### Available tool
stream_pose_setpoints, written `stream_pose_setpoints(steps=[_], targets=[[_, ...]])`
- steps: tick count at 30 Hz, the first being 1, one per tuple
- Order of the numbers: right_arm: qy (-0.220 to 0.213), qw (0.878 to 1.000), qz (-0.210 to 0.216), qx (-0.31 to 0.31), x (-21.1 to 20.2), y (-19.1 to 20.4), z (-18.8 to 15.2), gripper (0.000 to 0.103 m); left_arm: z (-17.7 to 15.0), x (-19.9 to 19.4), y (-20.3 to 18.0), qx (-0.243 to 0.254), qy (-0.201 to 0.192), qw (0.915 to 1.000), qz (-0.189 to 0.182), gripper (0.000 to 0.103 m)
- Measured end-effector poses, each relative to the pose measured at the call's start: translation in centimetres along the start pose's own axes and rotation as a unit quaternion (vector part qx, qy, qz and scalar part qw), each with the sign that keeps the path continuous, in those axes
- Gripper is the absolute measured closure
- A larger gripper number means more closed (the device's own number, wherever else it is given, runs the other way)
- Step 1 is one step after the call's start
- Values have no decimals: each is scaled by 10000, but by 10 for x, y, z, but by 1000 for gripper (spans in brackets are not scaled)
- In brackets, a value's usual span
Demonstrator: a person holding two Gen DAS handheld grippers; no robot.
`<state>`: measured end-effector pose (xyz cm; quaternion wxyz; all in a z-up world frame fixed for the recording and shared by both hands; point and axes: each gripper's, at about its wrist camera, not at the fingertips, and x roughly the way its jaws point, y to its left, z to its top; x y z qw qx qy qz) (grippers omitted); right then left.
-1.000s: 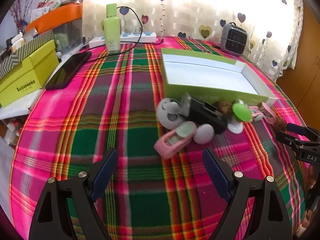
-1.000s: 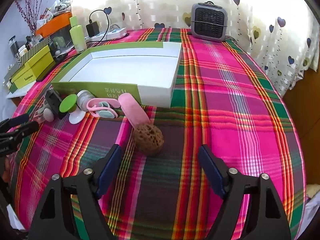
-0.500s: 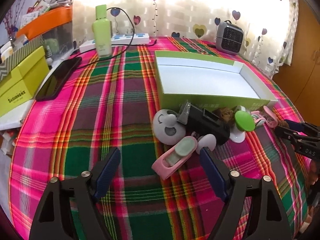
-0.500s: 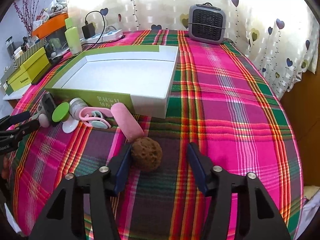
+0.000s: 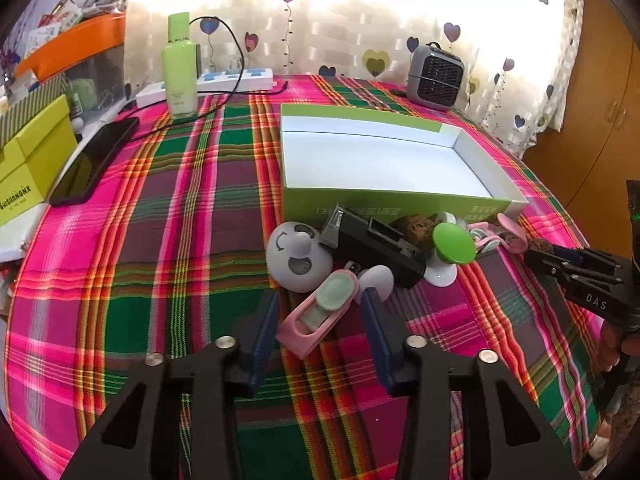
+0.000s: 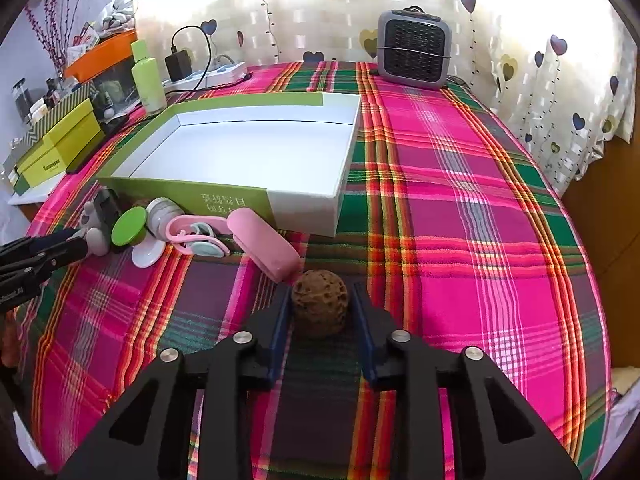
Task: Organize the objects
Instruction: 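Close the right gripper on the brown walnut while the left gripper grasps the pink clip, then lift and carry the walnut and pink clip over the white box tray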
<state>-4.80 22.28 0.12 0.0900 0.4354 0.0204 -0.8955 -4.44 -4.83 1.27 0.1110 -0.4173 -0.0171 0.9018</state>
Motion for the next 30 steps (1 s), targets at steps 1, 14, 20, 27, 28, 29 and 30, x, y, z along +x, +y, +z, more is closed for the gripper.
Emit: stream_pose_setpoints(steps=[1, 14, 20, 27, 28, 29, 30], targets=[[0, 10000, 9, 16, 0, 0, 0, 73, -1, 0, -1, 4, 12, 10000, -1, 70], [1, 9999, 170, -5, -6, 6, -8, 73, -11, -1, -6, -171, 118, 9998, -15, 87], [26, 9994, 327, -81, -10, 16, -14, 73, -19, -8, -13, -112, 173, 9998, -67, 87], [57, 9988, 453, -201, -11, 28, -17, 73, -17, -6, -13, -135, 179, 9997, -12, 74], [62, 9987, 468, -215, -11, 29, -17, 73, -16, -5, -13, -131, 177, 9998, 3, 71], [62, 9986, 481, -220, -11, 31, -17, 73, -15, -4, -15, -97, 187, 9998, 28, 70], [64, 9985, 496, -226, -11, 32, -17, 73, -15, -4, -16, -50, 181, 9998, 71, 70]])
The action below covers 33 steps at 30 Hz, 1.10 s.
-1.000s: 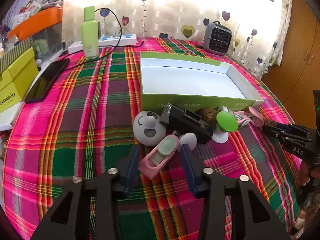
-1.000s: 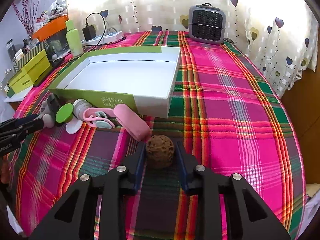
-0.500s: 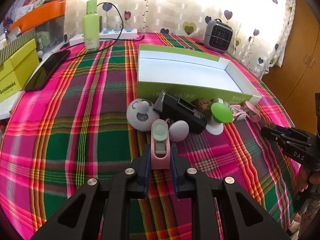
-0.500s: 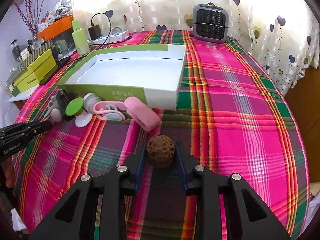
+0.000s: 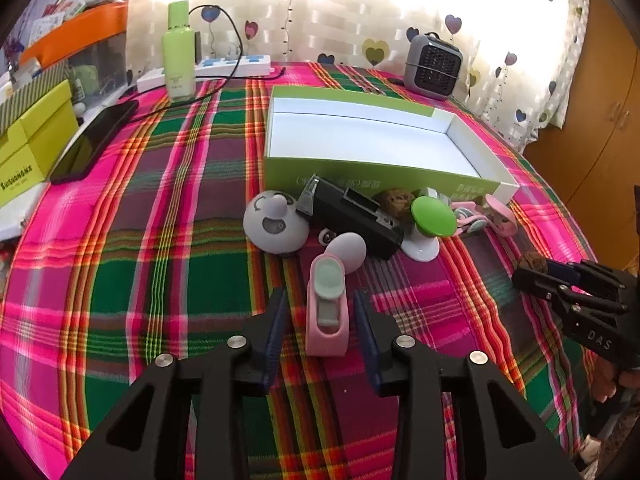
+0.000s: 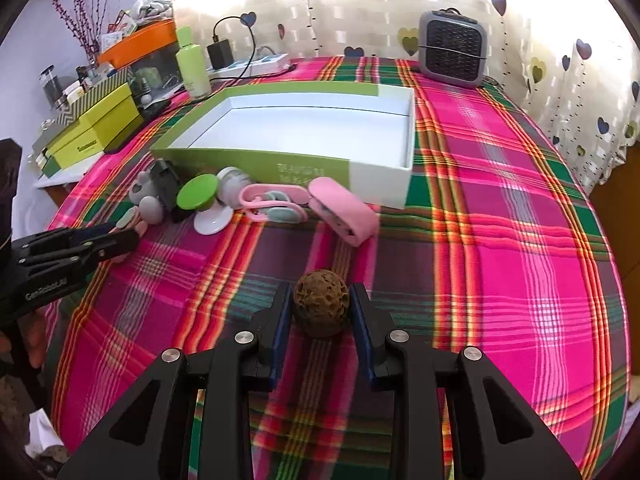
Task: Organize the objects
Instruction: 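Lift and carry the walnut and pink clip over the white box tray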
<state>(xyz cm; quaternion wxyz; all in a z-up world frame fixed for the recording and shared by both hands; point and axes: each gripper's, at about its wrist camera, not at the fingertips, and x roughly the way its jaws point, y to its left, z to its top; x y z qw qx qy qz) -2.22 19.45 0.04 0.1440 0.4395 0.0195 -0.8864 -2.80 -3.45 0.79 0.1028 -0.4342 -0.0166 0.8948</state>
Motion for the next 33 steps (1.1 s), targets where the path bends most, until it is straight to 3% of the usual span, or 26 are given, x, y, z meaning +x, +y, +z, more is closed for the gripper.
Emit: stream_pose_setpoints(steps=[7, 14, 33], targets=[[17, 9999, 61, -79, 2, 9, 1, 73, 5, 4, -4, 117, -30, 9998, 179, 71], [43, 9998, 101, -143, 4, 13, 2, 73, 7, 5, -1, 105, -34, 9993, 348, 87], [-149, 9992, 215, -305, -8, 26, 15, 73, 18, -16, -10, 101, -235, 9996, 139, 87]])
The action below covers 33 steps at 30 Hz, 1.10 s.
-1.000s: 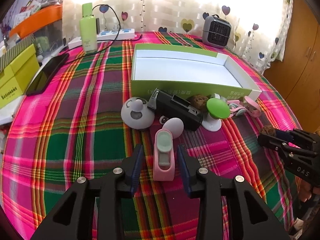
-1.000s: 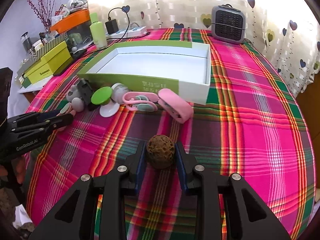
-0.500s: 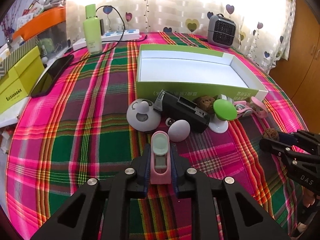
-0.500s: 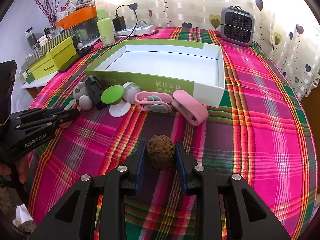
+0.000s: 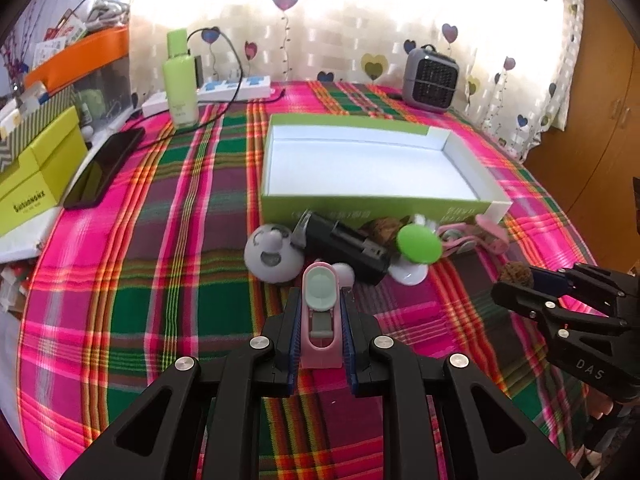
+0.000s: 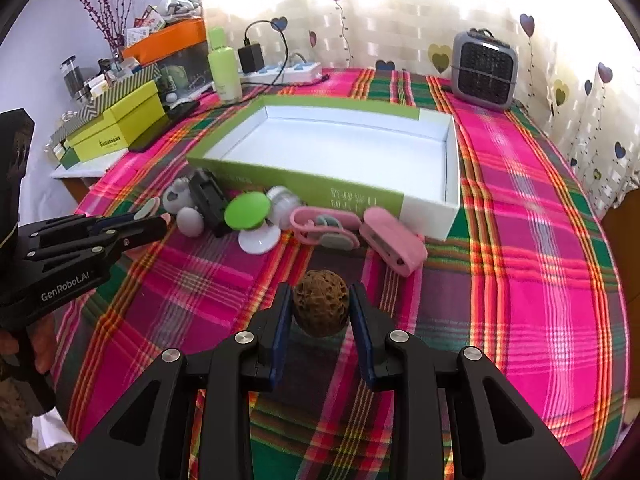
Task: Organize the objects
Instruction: 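Lift and carry the walnut and pink clip over the white box tray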
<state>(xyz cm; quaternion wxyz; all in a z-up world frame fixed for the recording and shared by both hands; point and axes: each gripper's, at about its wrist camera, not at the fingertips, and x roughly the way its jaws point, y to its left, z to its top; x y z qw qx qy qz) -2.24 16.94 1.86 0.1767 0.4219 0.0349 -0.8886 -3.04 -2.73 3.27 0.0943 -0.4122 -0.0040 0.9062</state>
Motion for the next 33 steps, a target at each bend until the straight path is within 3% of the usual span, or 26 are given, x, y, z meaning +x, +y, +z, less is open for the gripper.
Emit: stream_pose_setpoints(steps=[17, 33], targets=[[-345, 9994, -97, -9, 2, -8, 54, 73, 59, 15, -12, 112, -207, 9993, -286, 87], [-33, 9995, -237, 187, 58, -33, 98, 73, 106, 72, -7, 78, 61, 9997, -245, 87]])
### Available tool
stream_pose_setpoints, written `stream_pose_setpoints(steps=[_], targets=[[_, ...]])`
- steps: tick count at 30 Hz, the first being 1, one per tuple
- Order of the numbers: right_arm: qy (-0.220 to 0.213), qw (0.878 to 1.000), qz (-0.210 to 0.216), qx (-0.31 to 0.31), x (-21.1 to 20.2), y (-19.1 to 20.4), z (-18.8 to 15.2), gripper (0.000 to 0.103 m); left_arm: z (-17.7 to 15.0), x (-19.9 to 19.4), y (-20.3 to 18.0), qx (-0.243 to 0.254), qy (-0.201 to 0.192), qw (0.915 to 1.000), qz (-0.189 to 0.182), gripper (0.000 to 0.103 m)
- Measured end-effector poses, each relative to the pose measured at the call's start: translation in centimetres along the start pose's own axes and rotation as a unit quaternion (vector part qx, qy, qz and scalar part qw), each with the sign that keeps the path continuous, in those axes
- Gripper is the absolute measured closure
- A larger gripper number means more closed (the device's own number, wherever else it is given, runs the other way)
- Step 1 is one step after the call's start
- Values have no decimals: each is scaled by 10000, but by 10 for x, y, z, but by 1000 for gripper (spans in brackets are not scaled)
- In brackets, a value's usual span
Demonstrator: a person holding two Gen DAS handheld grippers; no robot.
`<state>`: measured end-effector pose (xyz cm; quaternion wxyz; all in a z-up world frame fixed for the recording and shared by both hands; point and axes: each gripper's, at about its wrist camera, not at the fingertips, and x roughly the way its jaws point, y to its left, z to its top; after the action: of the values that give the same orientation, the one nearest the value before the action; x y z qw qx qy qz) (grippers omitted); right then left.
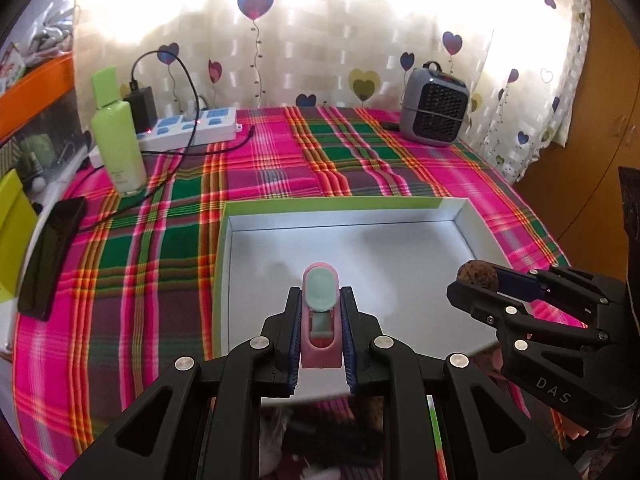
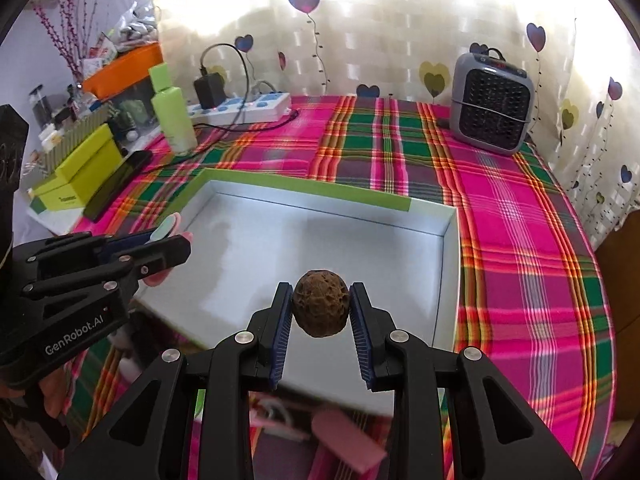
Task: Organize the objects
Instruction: 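Lift and carry the walnut and pink clip over the white box tray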
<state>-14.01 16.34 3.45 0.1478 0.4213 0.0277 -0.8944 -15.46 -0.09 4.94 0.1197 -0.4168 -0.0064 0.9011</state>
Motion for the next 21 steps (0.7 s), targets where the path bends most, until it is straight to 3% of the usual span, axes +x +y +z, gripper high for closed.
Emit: stream_pose_setpoints(steps=[9, 21], targets=[[249, 9996, -81, 74, 31, -10, 14, 73, 12, 33, 5, -129, 294, 9995, -3, 87], [474, 9987, -181, -18, 50, -9, 18, 73, 13, 49, 4, -99, 446, 9989, 64, 87]])
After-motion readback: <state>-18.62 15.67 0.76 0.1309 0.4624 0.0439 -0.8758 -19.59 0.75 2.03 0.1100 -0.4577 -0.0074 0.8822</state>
